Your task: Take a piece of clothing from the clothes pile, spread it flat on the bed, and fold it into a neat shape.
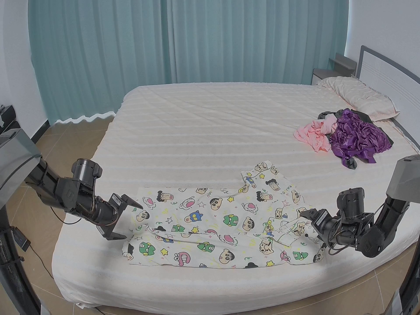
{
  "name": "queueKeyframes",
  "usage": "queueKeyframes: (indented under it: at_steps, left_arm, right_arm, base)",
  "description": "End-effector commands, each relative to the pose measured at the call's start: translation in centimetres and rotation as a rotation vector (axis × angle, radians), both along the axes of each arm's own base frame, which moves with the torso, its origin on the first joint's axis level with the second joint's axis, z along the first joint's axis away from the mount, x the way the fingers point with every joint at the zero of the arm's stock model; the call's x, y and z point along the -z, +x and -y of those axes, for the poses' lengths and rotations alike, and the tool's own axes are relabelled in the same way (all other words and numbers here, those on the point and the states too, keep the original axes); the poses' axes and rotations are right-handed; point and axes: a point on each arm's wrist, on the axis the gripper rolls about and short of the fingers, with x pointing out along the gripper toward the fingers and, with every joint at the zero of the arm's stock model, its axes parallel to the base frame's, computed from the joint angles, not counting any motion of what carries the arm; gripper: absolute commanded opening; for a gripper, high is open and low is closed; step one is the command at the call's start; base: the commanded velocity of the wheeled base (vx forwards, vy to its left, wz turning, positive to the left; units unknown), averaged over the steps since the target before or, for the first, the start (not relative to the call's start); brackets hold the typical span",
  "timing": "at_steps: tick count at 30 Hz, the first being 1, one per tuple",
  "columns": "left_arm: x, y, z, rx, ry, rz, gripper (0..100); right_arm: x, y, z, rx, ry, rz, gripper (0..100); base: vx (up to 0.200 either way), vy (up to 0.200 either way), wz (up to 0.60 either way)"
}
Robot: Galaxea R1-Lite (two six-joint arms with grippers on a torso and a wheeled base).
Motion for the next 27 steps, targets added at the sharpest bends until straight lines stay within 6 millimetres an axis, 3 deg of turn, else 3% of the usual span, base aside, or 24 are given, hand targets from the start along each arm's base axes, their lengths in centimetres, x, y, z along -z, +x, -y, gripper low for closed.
queueKeyframes:
  at_steps: [1, 17, 27]
  left_arm:
    - [-0.8, -2.5, -0.3, -0.01, -0.021, 0.054, 100]
    - [-0.7, -2.7, 0.0, -0.024, -0.006, 0.046, 100]
    - [-0.5, -2.8, 0.2, -0.023, 0.0, 0.05, 100]
  right_arm:
    - [3.0, -0.3, -1.5, -0.01, 0.008, -0.096, 100]
    - [4.8, 3.9, -2.3, -0.046, -0.119, -0.01, 100]
    - [4.6, 6.2, -2.0, -0.033, -0.13, 0.032, 100]
  base:
    - [0.0, 0.0, 0.0]
    - [0.0, 0.0, 0.0]
    - [0.0, 0.0, 0.0]
